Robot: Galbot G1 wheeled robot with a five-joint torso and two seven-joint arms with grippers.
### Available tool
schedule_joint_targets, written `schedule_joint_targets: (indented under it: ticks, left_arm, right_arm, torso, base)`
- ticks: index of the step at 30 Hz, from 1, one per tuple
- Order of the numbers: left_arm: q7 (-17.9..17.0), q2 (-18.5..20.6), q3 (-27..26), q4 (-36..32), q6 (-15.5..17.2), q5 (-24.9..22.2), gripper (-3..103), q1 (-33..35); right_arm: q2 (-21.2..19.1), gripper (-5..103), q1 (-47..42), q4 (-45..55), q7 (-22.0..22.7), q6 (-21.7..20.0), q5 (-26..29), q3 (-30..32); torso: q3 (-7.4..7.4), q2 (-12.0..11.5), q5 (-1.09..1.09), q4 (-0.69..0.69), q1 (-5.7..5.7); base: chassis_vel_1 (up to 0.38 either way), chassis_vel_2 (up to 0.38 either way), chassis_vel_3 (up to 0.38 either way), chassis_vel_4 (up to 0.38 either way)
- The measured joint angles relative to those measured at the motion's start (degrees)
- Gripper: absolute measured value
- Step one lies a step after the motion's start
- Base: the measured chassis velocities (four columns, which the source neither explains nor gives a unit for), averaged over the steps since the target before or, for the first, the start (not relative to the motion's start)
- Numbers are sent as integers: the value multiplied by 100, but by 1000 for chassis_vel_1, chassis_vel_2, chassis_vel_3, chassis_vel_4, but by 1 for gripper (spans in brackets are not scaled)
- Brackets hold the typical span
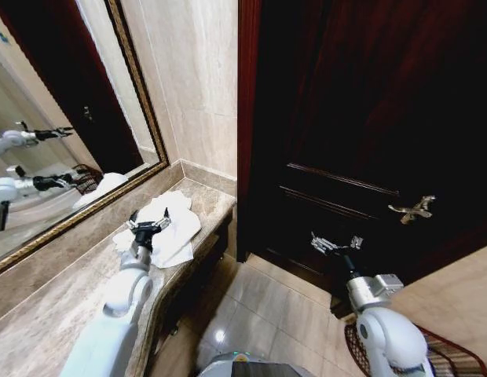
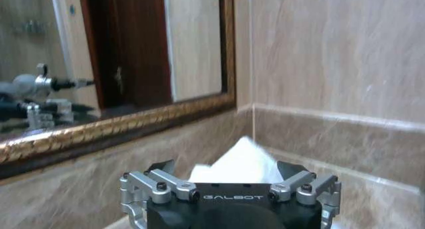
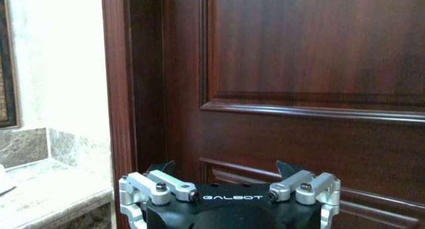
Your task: Discard the used towel into the hamper.
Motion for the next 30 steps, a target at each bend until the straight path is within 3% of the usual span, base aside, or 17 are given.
schedule_joint_targets:
  ticks: [6, 11, 21, 30]
  left_arm:
    - [-49, 169, 129, 229, 647, -282, 100, -311]
    - [-35, 339, 220, 530, 811, -509, 100, -556]
    - [-19, 335, 208, 935, 932, -612, 100, -769]
    - [83, 417, 514, 1439, 777, -634, 100, -1177]
  right_arm:
    - [-71, 100, 24, -72, -18, -1, -18, -17]
    - [-121, 100, 84, -105, -20, -23, -30, -61]
    - [-219, 100, 413, -298, 19, -131, -132, -450]
    - [-210, 100, 434, -377, 38, -114, -151, -446]
  torso:
    - [0, 0, -1, -2, 0]
    - [0, 0, -2, -3, 0]
    - [0, 0, -1, 0, 0]
    - [0, 0, -1, -1, 0]
  base:
    - [0, 0, 0, 0]
    - [0, 0, 0, 0]
    - [0, 0, 0, 0]
    - [0, 0, 0, 0]
